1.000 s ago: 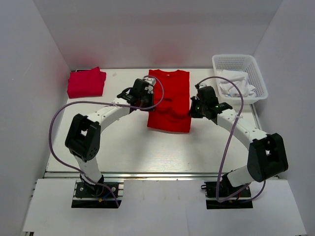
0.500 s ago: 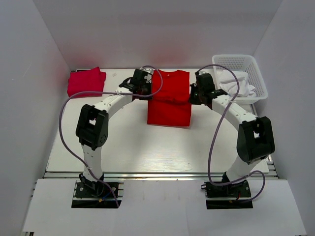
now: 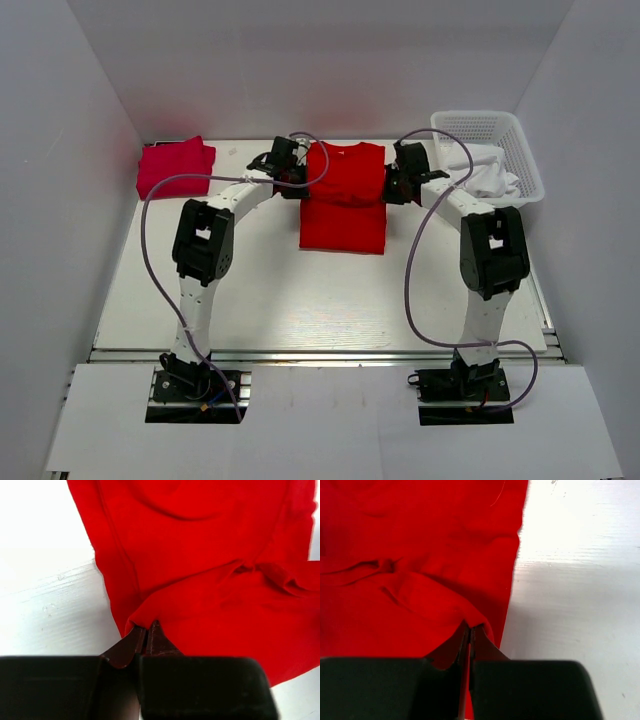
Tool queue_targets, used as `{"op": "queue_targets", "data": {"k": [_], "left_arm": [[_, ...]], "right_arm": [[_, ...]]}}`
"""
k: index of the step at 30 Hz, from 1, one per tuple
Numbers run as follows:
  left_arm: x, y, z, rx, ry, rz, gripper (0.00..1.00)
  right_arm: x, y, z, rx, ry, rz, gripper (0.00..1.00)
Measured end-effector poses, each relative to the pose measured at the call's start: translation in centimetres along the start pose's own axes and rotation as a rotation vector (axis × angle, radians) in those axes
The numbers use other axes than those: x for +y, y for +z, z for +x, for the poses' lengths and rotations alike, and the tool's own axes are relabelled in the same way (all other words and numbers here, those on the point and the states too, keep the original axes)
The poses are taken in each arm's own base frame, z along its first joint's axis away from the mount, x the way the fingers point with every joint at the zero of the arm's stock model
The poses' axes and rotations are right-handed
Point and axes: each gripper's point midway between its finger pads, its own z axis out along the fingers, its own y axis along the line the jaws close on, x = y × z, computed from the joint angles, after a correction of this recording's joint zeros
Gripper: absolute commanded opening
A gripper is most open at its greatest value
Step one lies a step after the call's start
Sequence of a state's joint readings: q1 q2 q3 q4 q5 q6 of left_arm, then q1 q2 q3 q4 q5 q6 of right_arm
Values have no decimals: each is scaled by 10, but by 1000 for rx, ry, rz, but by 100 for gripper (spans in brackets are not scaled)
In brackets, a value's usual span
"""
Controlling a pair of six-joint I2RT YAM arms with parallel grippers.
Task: Fold and stack the t-shirts
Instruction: Fold the folded rectangular tshirt in 1/3 of the way
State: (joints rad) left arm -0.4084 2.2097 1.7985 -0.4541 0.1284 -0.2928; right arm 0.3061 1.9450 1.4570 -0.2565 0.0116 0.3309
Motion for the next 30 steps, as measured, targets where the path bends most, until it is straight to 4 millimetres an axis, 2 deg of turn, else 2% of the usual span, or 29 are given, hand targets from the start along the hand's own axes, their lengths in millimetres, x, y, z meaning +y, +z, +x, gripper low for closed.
{"op": "queue_targets", "data": {"k": [1, 2, 3, 4, 5, 6, 8, 9, 10, 11, 12, 13, 15, 17, 19, 22, 23, 24, 28, 30], "left_arm": [[2, 3, 1, 5, -3, 2, 16], [4, 6, 2, 10, -7, 4, 20], [6, 10, 2, 10, -9, 6, 37], [8, 13, 0, 4, -16, 7, 50], [12, 16, 0, 2, -5, 7, 58], [15, 19, -2, -3, -4, 11, 74], [21, 23, -10, -17, 1, 14, 97], [23, 25, -19, -34, 5, 19, 100], [25, 26, -33, -62, 7, 23, 100], [28, 26, -44, -88, 8, 24, 100], [30, 23, -55, -110, 9, 25, 100], [32, 20, -62, -127, 15, 25, 100], [36, 12, -75, -157, 21, 22, 100], [43, 5, -75, -164, 20, 14, 100], [48, -3, -61, -141, 14, 8, 100], [50, -19, -20, -68, -5, 6, 100], [49, -27, -4, -45, -13, 9, 100], [48, -34, 10, -18, -22, 12, 100], [37, -66, 64, 35, -51, 51, 100], [33, -78, 85, 54, -61, 66, 100]], "right_arm": [[-2, 6, 3, 9, 4, -4, 0], [-4, 12, 6, 16, 9, -10, 5], [-5, 19, 8, 24, 13, -14, 12], [-7, 25, 9, 30, 20, -18, 16], [-8, 32, 8, 31, 22, -24, 18], [-10, 38, 6, 36, 22, -30, 23], [-10, 51, -6, 17, 26, -51, 33], [-11, 55, -13, 5, 27, -62, 37], [-11, 59, -23, -11, 23, -77, 43], [-10, 62, -31, -25, 22, -89, 56], [-10, 63, -41, -42, 22, -103, 85], [-10, 63, -49, -55, 25, -117, 90], [-8, 60, -60, -76, 14, -148, 90], [-7, 54, -64, -84, 8, -177, 90], [-5, 49, -56, -74, -2, -202, 90], [5, 33, -23, -14, -18, -261, 90], [15, 23, -5, 16, -34, -306, 90], [17, 20, -1, 23, -37, -318, 90], [55, 5, 20, 55, -110, -449, 90], [75, 2, 27, 62, -153, -505, 90]]}}
